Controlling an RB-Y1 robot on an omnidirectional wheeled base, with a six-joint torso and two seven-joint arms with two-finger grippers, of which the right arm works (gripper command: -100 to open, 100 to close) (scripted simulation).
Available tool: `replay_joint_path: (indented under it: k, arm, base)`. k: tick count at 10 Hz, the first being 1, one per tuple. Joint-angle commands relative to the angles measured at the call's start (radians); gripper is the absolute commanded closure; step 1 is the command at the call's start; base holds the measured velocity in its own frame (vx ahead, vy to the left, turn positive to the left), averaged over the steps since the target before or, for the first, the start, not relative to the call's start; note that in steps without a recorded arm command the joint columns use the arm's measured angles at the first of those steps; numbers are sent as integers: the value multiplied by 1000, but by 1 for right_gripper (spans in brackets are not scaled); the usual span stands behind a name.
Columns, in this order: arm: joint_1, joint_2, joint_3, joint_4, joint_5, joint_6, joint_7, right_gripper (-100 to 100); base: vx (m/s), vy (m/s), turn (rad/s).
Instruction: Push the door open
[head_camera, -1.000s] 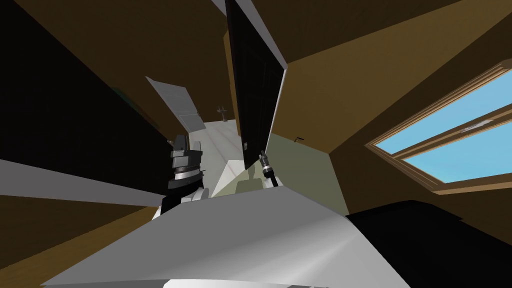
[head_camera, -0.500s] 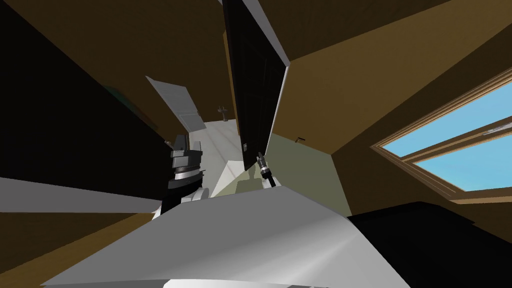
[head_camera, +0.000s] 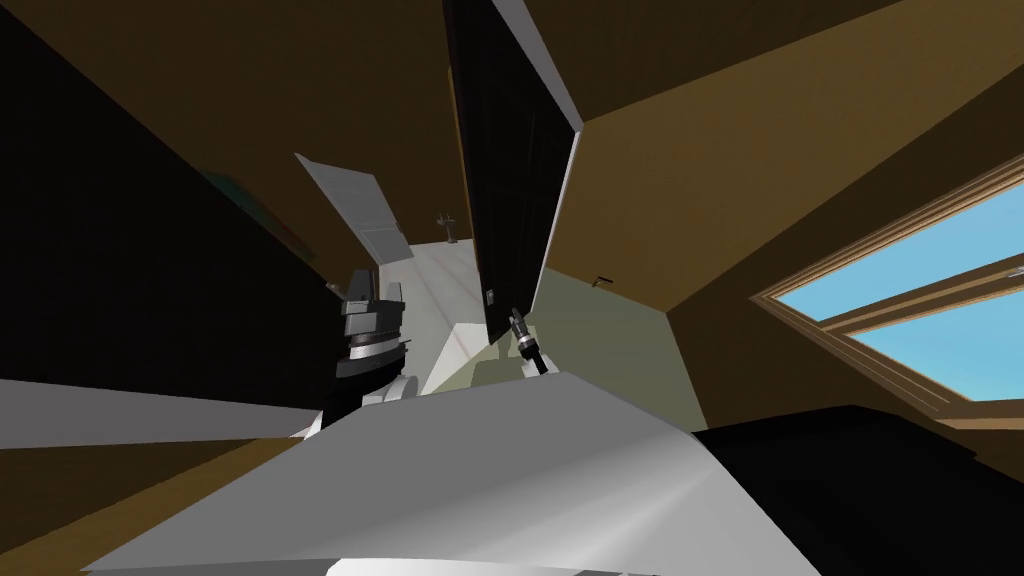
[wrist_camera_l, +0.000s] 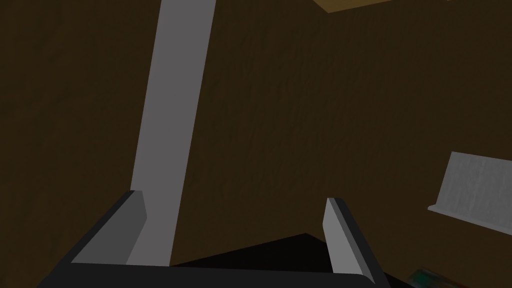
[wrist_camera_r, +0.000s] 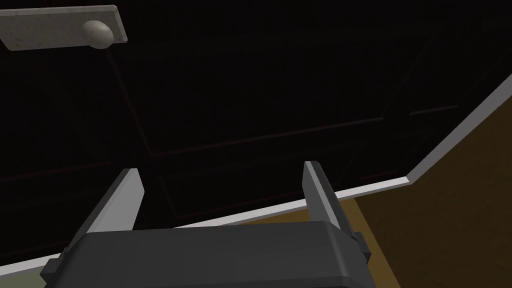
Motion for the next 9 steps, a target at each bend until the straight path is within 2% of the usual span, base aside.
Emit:
replay_joint_path:
  k: [1, 5, 6, 9]
  arm:
    - [-17, 1, 10, 42, 5, -13, -4, -100]
    - [-74, 4, 43, 165, 19, -51, -20, -100]
    - [-74, 4, 43, 174, 19, -51, -20, -100]
    - [-115, 8, 66, 268, 30, -77, -32, -100]
  base:
    - [58, -39, 19]
    - [94, -40, 29]
    - [66, -29, 13]
    - [66, -33, 24]
